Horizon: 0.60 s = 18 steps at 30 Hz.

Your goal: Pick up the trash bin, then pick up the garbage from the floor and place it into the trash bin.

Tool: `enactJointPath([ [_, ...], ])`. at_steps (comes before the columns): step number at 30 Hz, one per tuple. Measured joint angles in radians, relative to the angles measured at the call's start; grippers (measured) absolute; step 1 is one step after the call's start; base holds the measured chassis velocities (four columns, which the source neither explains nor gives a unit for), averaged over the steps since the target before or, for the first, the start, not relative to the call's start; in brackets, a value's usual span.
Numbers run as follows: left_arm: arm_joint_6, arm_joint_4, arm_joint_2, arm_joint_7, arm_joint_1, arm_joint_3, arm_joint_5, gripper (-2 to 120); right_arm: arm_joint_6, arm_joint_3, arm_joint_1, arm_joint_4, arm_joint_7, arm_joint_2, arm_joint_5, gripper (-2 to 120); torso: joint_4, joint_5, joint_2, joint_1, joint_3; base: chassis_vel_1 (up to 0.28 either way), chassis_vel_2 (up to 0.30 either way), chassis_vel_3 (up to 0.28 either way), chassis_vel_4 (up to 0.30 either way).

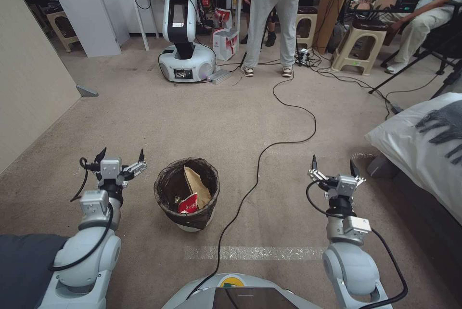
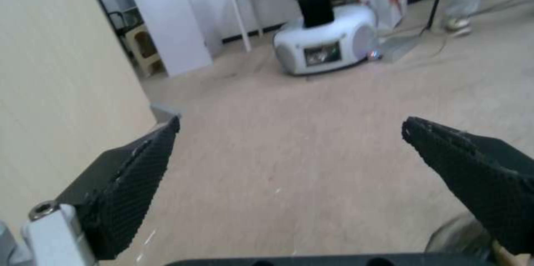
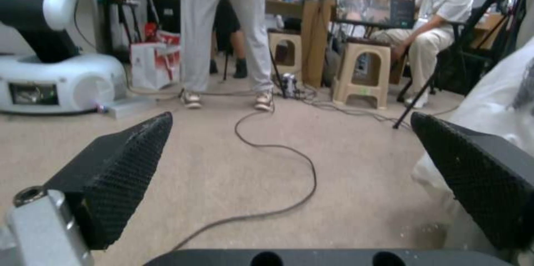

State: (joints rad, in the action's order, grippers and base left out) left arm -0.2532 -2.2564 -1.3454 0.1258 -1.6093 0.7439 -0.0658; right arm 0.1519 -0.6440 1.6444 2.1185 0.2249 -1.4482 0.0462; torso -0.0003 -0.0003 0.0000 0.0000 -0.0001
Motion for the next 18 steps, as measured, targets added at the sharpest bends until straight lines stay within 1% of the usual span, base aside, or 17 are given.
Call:
enactJointPath([
  [1,0.021,0.028,-0.003,0.007,-0.02,0.004,-0.004,100,0.002,-0.001,0.009,-0.003,0.001,-0.005,-0.004,100,0.0002,0.0002,0.0,0.0,0.0,0.0,0.0,0.0,0.0],
  [3,0.037,0.079,-0.002,0.021,-0.065,0.008,-0.039,100,0.003,-0.004,0.022,-0.007,0.006,-0.021,-0.008,100,0.0003,0.0001,0.0,0.0,0.0,0.0,0.0,0.0,0.0],
  [4,0.037,0.079,-0.002,0.021,-0.065,0.008,-0.039,100,0.003,-0.004,0.022,-0.007,0.006,-0.021,-0.008,100,0.0003,0.0001,0.0,0.0,0.0,0.0,0.0,0.0,0.0],
  [7,0.047,0.116,0.006,0.034,-0.124,0.003,-0.075,100,0.009,-0.004,0.037,-0.01,0.008,-0.033,-0.02,100,0.0005,0.0,0.0,0.0,0.0,0.0,0.0,0.0,0.0],
  [10,0.047,0.117,0.008,0.045,-0.156,-0.002,-0.106,100,0.014,-0.003,0.044,-0.01,0.01,-0.039,-0.023,100,0.0005,0.0002,0.0,0.0,0.0,0.0,0.0,0.0,0.0],
  [12,0.05,0.108,0.003,0.049,-0.174,-0.008,-0.107,100,0.016,-0.003,0.049,-0.008,0.011,-0.045,-0.026,100,0.0005,0.0002,0.0,0.0,0.0,0.0,0.0,0.0,0.0],
  [18,0.056,0.095,-0.004,0.056,-0.179,-0.022,-0.096,100,0.025,-0.001,0.054,-0.003,0.011,-0.057,-0.037,100,0.0002,0.0002,0.0,0.0,0.0,0.0,0.0,0.0,0.0],
])
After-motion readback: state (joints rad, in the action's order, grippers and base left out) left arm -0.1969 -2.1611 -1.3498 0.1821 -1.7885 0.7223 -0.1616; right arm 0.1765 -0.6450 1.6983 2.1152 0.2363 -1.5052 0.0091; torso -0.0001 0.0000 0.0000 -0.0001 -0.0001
